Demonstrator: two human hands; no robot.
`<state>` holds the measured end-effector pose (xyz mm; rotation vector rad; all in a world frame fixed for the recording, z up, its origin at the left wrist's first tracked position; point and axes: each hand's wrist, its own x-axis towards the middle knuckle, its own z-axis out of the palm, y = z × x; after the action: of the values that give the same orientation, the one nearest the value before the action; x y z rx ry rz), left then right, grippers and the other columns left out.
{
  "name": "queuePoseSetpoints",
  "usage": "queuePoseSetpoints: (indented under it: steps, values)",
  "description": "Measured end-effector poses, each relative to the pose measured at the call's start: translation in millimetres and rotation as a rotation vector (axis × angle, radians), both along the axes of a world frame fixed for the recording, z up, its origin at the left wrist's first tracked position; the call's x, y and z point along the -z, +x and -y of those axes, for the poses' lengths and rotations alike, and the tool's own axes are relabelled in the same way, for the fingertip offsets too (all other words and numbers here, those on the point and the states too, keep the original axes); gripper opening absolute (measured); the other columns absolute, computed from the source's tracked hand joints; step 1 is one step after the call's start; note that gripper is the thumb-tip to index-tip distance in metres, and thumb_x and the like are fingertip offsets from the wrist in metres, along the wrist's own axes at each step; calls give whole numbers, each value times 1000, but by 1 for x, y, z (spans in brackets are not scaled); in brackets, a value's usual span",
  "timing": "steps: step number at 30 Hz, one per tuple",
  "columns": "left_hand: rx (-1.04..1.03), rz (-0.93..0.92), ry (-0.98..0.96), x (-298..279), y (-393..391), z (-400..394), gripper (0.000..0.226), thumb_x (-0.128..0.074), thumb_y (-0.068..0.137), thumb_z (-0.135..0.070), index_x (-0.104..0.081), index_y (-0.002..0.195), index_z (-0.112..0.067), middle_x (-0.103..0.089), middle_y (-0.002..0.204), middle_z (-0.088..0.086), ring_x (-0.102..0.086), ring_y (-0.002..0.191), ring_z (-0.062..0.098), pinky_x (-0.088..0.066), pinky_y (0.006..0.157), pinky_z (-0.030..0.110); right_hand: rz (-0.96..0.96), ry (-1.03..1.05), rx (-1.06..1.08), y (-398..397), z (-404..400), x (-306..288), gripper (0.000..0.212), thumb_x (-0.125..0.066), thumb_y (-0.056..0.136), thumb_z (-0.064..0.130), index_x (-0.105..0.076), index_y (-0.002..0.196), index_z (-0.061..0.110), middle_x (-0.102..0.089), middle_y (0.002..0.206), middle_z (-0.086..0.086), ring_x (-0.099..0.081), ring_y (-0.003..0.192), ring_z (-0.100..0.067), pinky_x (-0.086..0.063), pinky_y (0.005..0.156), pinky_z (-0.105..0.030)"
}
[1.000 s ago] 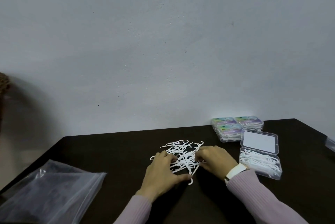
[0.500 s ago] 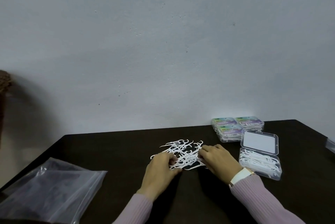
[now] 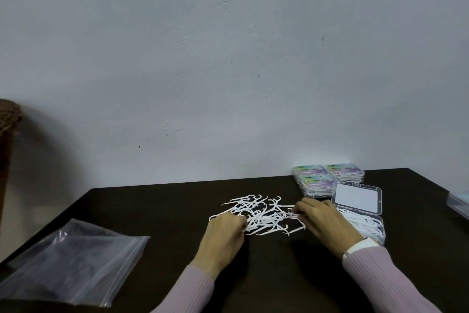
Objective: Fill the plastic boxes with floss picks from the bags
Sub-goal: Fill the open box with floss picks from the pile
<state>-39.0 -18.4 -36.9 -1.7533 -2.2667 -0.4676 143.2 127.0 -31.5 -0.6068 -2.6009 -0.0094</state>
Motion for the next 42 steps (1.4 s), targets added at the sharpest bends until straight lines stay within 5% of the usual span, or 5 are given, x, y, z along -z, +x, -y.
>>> queuePoseSetpoints:
  steps: [11, 16, 22, 34, 42]
  values:
    - [98, 493, 259, -18, 19, 0, 13, -68, 81, -12, -76, 90, -17, -65, 69, -15, -59, 66, -6, -42, 63, 7, -151, -149, 151, 43, -8, -13, 16, -50, 94, 23, -59, 106, 25, -57, 105, 15, -55, 99, -4, -32, 96, -25]
    - [152, 704, 326, -25, 37, -10, 16, -72, 77, -6, -74, 79, -21, -69, 68, -6, -65, 68, 3, -51, 62, 14, -264, -264, 206, 63, -11, -17, 13, -58, 89, 16, -63, 100, 22, -58, 92, 14, -58, 87, -4, -44, 94, -37]
    - [237, 773, 384, -36, 58, -34, 14, -75, 76, -7, -75, 81, -21, -69, 66, -7, -63, 65, 0, -49, 63, 13, -356, -385, 320, 84, -17, -25, 19, -58, 88, 12, -61, 105, 20, -53, 96, 13, -53, 93, -3, -44, 85, -19]
    - [314, 936, 385, -38, 105, -93, 12, -75, 76, -8, -74, 81, -19, -71, 71, -3, -64, 67, 3, -53, 63, 17, -145, -581, 545, 118, -32, -23, 20, -53, 92, 15, -62, 109, 21, -55, 109, 2, -54, 105, -11, -43, 94, -26]
    - [295, 1198, 438, -35, 118, -121, 16, -77, 74, -2, -72, 77, -17, -71, 73, -5, -64, 67, 0, -51, 65, 14, -289, -558, 692, 121, -32, -27, 11, -52, 92, 18, -59, 93, 26, -49, 96, 5, -52, 96, -12, -40, 102, -44]
